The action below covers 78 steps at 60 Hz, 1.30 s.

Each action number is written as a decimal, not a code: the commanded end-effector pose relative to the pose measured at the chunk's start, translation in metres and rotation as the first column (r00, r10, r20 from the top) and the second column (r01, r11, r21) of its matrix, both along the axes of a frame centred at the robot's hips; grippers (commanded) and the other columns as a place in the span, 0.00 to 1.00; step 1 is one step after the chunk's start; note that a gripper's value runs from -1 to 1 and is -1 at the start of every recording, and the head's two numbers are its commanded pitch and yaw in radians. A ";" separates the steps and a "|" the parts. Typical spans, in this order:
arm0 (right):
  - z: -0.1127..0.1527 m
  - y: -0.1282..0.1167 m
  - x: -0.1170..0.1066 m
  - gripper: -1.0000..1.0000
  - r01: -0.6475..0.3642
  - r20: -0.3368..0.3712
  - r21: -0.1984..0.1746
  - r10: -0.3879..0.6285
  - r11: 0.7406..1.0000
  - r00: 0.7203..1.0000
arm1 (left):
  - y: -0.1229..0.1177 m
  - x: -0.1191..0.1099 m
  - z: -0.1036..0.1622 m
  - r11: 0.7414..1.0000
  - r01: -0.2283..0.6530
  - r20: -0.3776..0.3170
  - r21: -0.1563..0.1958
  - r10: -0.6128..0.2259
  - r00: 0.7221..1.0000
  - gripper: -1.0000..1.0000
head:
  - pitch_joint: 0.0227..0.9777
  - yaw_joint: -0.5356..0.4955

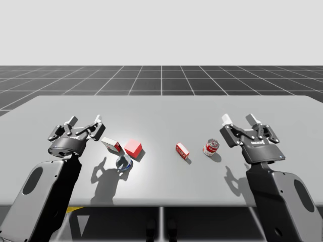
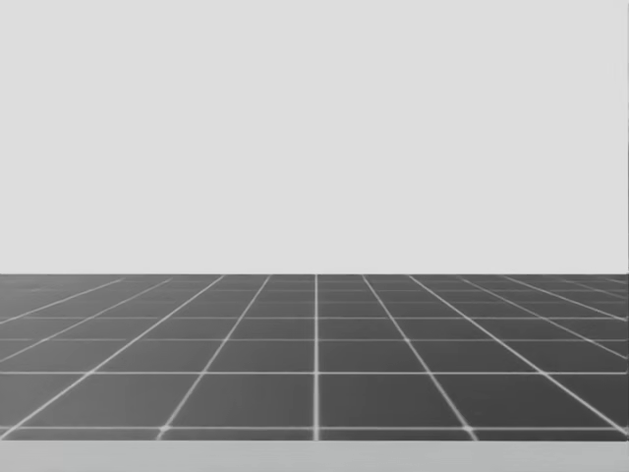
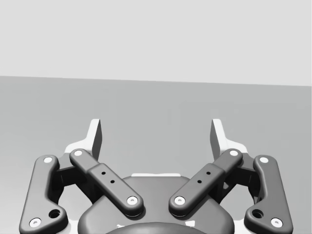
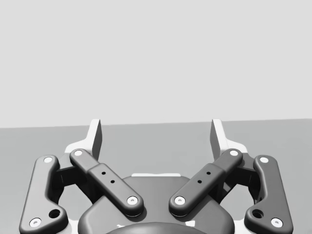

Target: Find the red cube and pick it up.

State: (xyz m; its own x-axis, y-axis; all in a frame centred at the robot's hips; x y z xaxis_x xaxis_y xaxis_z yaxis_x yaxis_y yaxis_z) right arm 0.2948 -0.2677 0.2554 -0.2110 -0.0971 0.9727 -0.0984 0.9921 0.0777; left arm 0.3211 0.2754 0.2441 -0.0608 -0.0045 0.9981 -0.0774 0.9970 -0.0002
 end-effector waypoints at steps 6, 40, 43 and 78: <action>0.005 -0.002 -0.003 0.00 0.038 0.032 0.044 -0.040 0.998 0.999 | 0.000 0.000 0.000 1.000 0.000 0.000 0.001 0.000 1.000 0.00 | 0.05 0.52; 0.001 -0.003 0.001 0.00 0.020 -0.015 0.011 -0.020 1.000 1.000 | -0.001 0.001 -0.002 1.000 0.004 -0.001 0.014 -0.004 1.000 0.00 | 0.49 0.50; 0.001 -0.003 0.001 0.00 0.020 -0.015 0.011 -0.020 1.000 1.000 | -0.001 0.001 -0.002 1.000 0.005 -0.001 0.016 -0.005 1.000 0.00 | 0.54 0.50; -0.001 0.001 0.001 0.00 0.007 -0.031 0.008 -0.007 1.000 0.999 | -0.006 0.001 -0.005 0.999 0.018 -0.011 0.039 -0.018 1.000 0.00 | 0.82 0.72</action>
State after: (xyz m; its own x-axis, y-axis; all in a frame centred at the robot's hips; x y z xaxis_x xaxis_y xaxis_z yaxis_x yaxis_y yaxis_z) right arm 0.2956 -0.2684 0.2551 -0.1858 -0.1044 0.9770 -0.0850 0.9923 0.0898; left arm 0.3226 0.2705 0.2397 -0.0528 -0.0378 0.9979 -0.0631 0.9974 0.0345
